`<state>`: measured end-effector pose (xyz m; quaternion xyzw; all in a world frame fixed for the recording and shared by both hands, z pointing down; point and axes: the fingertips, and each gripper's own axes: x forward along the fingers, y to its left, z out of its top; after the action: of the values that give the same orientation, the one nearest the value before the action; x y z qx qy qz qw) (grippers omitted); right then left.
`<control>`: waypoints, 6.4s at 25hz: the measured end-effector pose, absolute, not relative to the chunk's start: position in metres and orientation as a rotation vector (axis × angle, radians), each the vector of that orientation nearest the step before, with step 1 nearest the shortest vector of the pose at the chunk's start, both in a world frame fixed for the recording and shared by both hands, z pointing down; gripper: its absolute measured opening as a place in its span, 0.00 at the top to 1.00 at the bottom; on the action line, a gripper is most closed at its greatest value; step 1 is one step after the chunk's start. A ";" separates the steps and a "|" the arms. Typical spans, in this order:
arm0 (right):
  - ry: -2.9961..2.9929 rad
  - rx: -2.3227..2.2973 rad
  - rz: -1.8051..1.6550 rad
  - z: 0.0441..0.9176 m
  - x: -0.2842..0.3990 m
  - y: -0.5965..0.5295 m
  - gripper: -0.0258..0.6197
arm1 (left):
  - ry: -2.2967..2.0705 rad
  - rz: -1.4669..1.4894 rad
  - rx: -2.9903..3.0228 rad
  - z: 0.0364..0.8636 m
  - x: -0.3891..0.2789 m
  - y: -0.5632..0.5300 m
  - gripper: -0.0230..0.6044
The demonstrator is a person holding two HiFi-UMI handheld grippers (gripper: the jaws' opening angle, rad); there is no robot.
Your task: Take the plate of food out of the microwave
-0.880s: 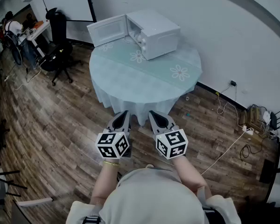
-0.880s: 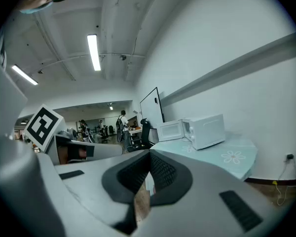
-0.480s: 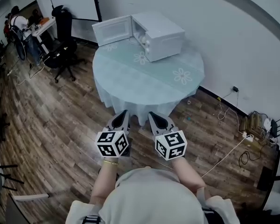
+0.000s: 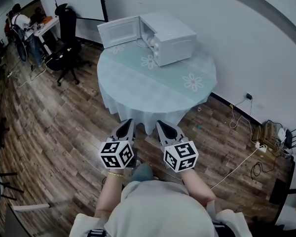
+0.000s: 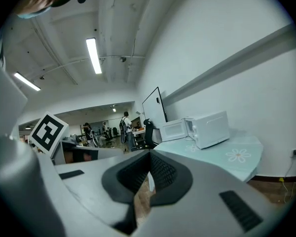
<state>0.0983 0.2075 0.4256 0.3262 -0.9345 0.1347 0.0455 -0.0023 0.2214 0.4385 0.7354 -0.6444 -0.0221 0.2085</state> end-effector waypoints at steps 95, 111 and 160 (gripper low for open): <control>-2.673 1.129 0.513 0.487 -0.064 -0.297 0.95 | -1.003 -0.700 1.466 0.629 -0.147 -0.493 0.67; -2.655 1.141 0.549 0.499 -0.055 -0.298 0.95 | -1.012 -0.729 1.319 0.648 -0.141 -0.522 0.84; -2.711 1.199 0.399 0.459 -0.067 -0.207 0.95 | -1.106 -0.713 1.400 0.591 -0.220 -0.291 0.89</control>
<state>-0.0675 -0.2074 0.4586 0.3998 -0.9038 0.1331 0.0754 -0.2196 -0.2914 0.5908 0.5973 -0.4719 -0.3041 0.5728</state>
